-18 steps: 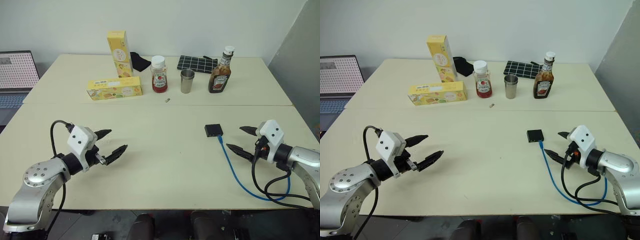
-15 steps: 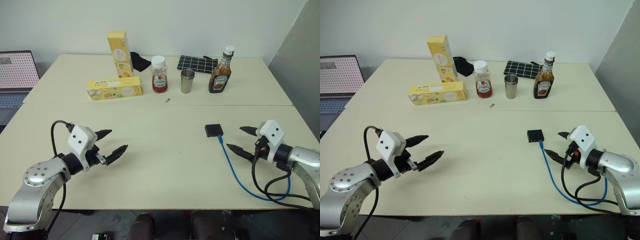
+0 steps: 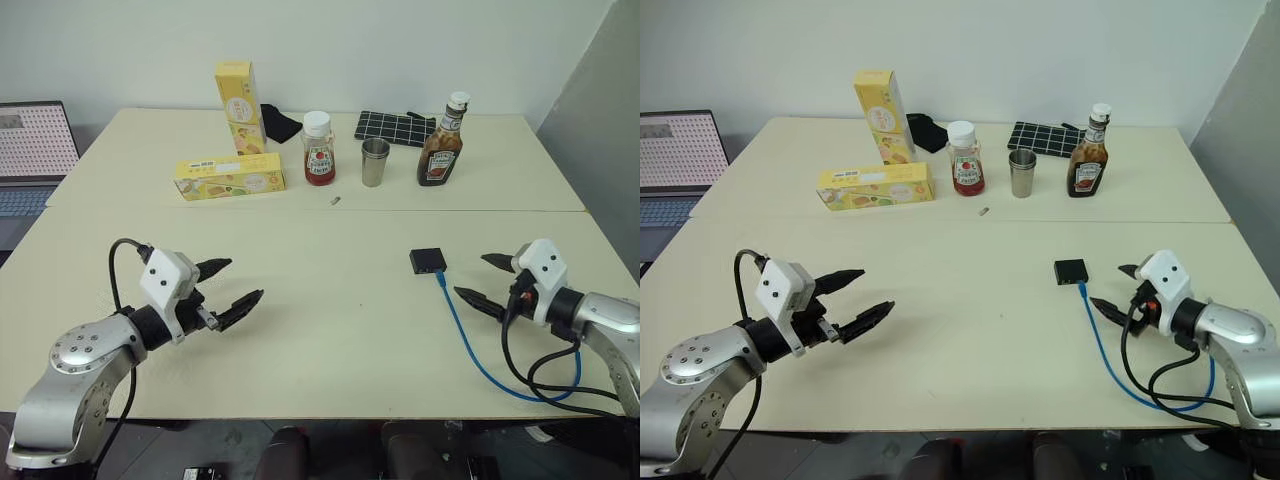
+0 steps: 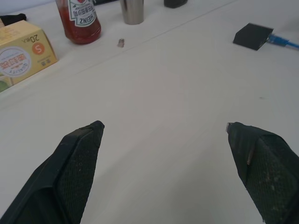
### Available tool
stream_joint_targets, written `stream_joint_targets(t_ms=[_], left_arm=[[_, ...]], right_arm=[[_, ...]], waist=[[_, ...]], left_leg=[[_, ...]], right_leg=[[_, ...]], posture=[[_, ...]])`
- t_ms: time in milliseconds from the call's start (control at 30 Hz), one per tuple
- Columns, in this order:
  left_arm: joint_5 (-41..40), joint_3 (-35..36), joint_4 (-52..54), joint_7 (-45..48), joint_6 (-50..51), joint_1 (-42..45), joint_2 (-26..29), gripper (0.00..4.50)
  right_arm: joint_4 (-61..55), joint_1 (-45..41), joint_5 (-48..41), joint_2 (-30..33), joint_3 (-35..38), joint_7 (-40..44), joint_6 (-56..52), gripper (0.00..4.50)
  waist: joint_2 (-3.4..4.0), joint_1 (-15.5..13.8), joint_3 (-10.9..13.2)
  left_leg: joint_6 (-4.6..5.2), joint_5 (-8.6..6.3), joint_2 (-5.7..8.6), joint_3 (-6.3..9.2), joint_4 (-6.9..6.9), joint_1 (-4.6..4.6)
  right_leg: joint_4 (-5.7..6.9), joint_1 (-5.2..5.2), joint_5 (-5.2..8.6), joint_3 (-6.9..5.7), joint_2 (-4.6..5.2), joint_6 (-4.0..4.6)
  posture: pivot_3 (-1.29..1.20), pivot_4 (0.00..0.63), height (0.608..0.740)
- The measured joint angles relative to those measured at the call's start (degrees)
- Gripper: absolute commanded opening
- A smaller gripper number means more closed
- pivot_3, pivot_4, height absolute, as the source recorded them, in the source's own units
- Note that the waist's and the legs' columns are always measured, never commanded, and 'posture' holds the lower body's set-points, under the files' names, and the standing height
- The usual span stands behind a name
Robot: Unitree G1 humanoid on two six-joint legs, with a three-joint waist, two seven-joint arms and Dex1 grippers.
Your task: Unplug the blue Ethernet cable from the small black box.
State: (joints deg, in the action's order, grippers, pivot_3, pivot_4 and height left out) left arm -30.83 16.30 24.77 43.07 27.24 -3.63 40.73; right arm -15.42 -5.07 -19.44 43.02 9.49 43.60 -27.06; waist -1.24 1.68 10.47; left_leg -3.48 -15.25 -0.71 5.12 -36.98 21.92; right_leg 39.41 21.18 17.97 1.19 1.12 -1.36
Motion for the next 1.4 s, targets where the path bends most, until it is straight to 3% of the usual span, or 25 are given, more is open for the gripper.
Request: stream_joint_targets(t_ms=[200,667,800,1133,1300,1400], left_arm=[[-4.7,-0.6,0.4,5.9,2.1,0.5,2.0,4.5],[-2.5,-10.5,-0.8,16.6,-0.1,8.1,5.3,4.5],[-1.7,-12.0,-1.0,17.3,-0.4,8.3,5.2,4.5],[-0.2,-12.0,-1.2,17.0,-1.4,6.6,5.0,4.5],[0.9,-12.0,-2.3,16.1,-1.8,6.4,4.5,4.5],[1.9,-12.0,-4.0,14.8,-1.9,6.5,3.8,4.5]], right_arm=[[-2.6,1.3,1.8,-4.1,-1.8,-7.0,-4.8,4.46],[-3.3,0.4,8.8,-20.8,-8.1,-26.1,-11.1,4.46],[-3.2,-0.9,11.2,-21.9,-9.4,-29.0,-11.8,3.84],[-3.6,-3.2,11.7,-22.8,-10.1,-30.1,-16.6,1.35],[-3.4,-4.3,11.9,-20.3,-10.3,-29.5,-17.6,0.17],[-2.9,-4.7,12.9,-16.8,-11.6,-26.3,-15.4,0.13]], waist=[[0.01,0.0,0.0],[0.05,0.2,0.0],[0.05,0.2,0.0],[0.05,0.1,0.0],[0.04,0.0,0.0],[0.05,0.1,0.0]], left_leg=[[0.0,0.0,0.02,-0.02,0.0,0.0],[0.0,0.0,0.04,-0.27,0.01,-0.04],[0.0,0.0,0.04,-0.29,0.01,-0.07],[0.0,0.0,0.04,-0.36,0.0,-0.08],[0.01,0.0,0.06,-0.41,0.0,-0.07],[0.02,-0.01,0.08,-0.48,0.02,-0.06]], right_leg=[[0.0,0.01,0.0,0.01,-0.01,0.0],[0.13,0.17,0.0,0.24,-0.08,0.0],[0.16,0.17,0.0,0.29,-0.08,0.0],[0.16,0.17,-0.01,0.65,-0.07,-0.03],[0.15,0.21,-0.02,0.69,-0.06,-0.05],[0.15,0.26,-0.02,0.75,-0.08,-0.05]], posture=[[0.0,0.15,0.74],[0.0,0.15,0.74],[0.0,0.15,0.74],[0.0,0.15,0.74],[0.0,0.15,0.74],[0.0,0.15,0.74]])
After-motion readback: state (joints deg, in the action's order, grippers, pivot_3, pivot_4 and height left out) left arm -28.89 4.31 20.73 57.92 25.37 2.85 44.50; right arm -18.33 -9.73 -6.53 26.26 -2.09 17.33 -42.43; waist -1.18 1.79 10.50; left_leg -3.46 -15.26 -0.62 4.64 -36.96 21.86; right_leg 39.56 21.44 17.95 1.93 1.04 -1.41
